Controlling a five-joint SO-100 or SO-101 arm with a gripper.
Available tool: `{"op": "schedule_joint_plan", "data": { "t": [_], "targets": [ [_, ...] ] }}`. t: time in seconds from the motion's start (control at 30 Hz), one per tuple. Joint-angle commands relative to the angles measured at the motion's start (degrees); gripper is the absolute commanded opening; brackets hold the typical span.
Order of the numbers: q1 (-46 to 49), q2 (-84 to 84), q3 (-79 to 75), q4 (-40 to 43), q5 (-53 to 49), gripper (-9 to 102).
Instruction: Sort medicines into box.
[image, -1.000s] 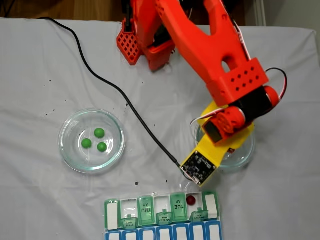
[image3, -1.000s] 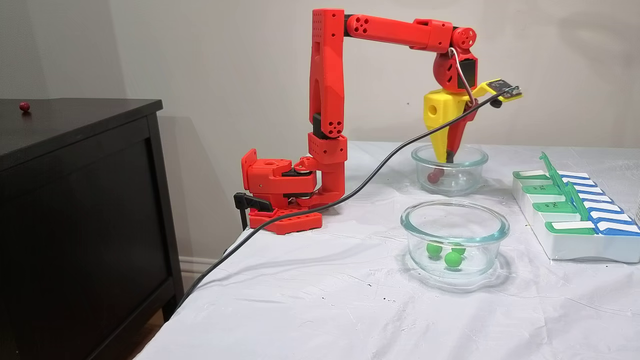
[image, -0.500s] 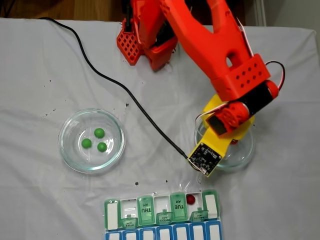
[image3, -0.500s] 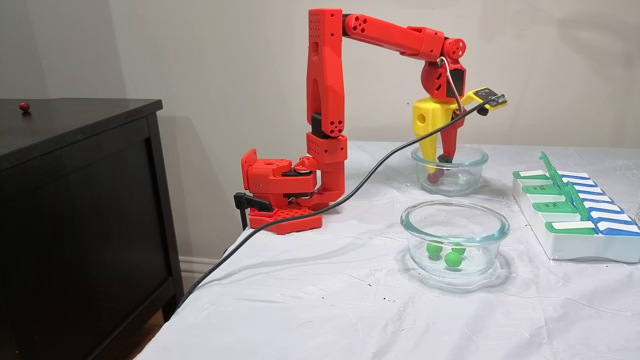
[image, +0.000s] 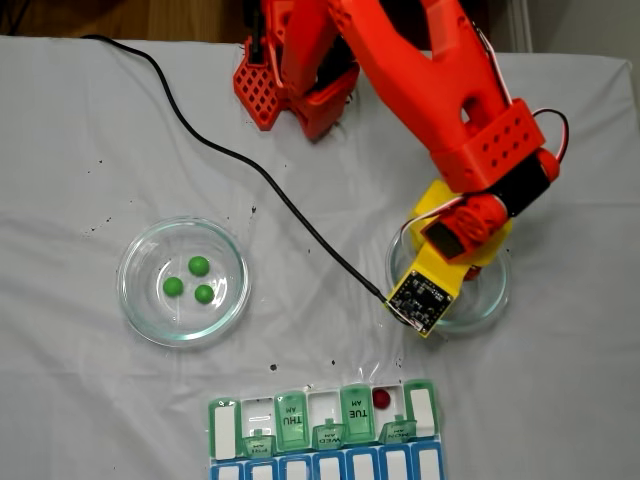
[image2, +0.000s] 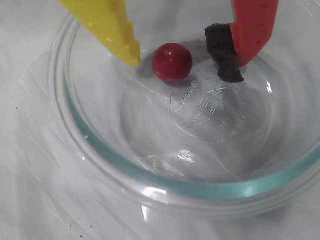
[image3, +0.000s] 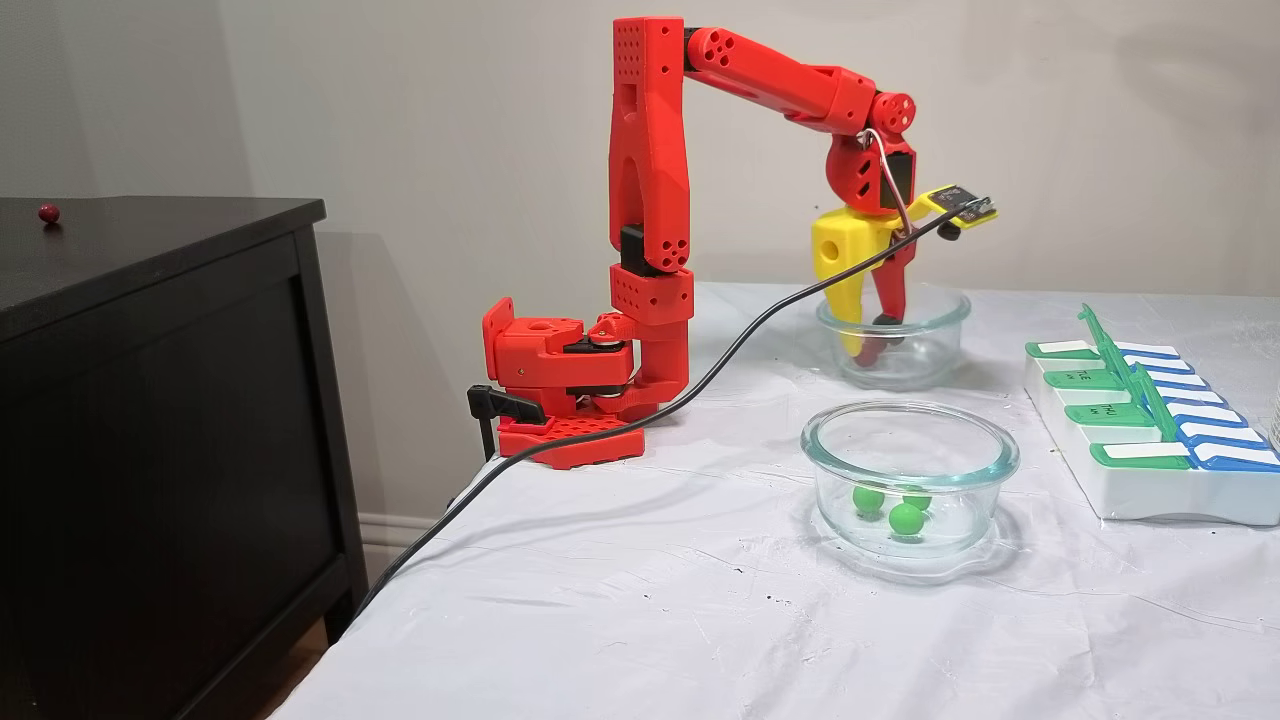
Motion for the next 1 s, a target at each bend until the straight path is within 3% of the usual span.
{"op": "schedule_joint_plan", "data": {
  "t": [0.0,0.6,0.97],
  "targets": [
    [-1.58,-0.62,-0.09,0.09,1.93,26],
    [-3.78,-1.05,0.18,-0.79,10.02,15],
    [-8.35,5.8,-0.62,0.97,16.0,19]
  ]
}}
